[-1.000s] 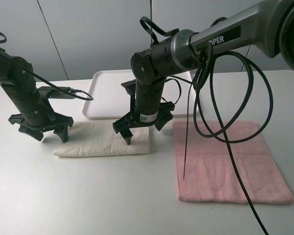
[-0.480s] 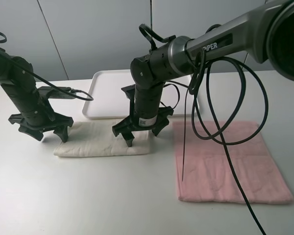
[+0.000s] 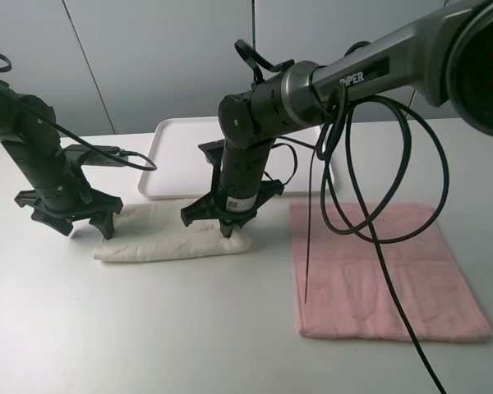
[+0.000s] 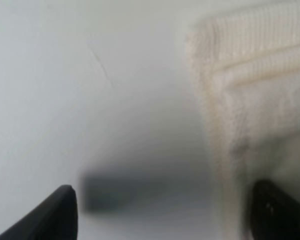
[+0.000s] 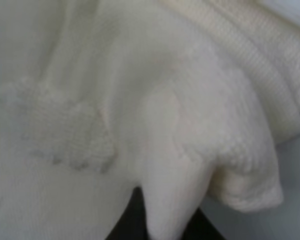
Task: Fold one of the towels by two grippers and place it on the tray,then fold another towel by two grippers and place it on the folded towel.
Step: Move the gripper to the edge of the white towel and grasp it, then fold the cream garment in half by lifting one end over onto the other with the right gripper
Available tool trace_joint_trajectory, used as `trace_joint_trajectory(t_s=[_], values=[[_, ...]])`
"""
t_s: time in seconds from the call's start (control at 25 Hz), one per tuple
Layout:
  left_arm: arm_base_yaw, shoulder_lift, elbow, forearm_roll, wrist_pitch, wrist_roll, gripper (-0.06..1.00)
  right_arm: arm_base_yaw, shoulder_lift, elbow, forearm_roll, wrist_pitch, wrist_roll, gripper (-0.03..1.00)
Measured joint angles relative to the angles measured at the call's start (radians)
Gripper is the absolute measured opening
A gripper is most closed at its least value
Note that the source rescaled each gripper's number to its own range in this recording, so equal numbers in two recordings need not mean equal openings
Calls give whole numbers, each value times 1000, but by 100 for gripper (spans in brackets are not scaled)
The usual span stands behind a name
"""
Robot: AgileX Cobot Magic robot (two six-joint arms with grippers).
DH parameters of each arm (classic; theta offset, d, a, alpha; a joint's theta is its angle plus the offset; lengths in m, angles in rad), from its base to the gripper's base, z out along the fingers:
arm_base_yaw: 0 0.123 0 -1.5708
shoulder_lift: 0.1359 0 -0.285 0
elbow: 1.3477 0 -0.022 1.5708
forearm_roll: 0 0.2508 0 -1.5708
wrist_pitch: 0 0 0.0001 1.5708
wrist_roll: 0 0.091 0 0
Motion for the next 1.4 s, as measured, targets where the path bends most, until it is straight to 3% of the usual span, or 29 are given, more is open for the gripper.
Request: trace_joint_trajectory(t_s=[0.8, 1.12, 1.4], values=[[0, 0, 0, -4, 33, 7, 91, 0, -107, -2, 54, 77, -98, 5], [0, 0, 0, -4, 53, 8, 91, 0, -138, -2, 267, 106, -217, 5], [0, 0, 0, -8, 53, 18, 91, 0, -110, -2, 496, 51, -291, 5]])
